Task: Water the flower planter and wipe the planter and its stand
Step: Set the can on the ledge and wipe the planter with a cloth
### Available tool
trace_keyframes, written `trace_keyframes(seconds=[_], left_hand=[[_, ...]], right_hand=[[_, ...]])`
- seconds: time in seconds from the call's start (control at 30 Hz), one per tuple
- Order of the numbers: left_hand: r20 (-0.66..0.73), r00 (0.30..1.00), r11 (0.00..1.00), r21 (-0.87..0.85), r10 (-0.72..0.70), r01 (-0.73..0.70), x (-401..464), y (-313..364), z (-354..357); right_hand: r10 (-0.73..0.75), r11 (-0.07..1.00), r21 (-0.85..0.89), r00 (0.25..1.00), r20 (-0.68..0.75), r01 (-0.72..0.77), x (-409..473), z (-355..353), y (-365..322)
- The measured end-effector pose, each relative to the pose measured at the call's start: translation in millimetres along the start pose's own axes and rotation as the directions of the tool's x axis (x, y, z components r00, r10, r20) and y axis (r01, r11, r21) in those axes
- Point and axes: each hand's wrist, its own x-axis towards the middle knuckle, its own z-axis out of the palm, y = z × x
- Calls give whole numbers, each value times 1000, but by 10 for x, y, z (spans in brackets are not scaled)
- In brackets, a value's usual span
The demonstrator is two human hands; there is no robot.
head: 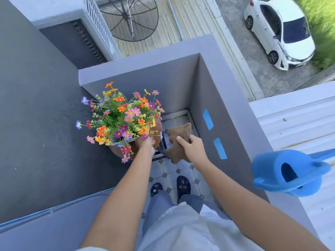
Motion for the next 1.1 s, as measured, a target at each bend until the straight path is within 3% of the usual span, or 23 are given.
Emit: trace_keyframes(seconds=[0.13,0.33,0.5,0.73,0.83,0.93,1.1], left_hand=[[68,998,1000,11,-14,14,-40,37,-42],[31,999,999,36,20,-21,-89,169,-211],[158,987,998,58,5,-14,-327,386,-431],[335,942,1000,21,5,-13,-851,666,-518],[398,917,1000,-3,-27,30,-1055,794,-505],[384,923,998,63,-2,-24,-1308,903,-398],[365,931,996,75,12,-42,-1488,1054,-177]], right_hand=[[2,1000,-2,1000,-5,-2,-22,61,5],[-44,998,43,999,-16,44,-43,122,-78],[-99,974,205,995,3,96,-93,189,-274],[35,915,403,997,-62,-7,54,229,-748],[-145,935,300,976,-165,190,150,195,-997],[-314,923,156,923,-225,352,195,186,-1200],[-535,823,60,805,-257,565,-98,306,-1329]])
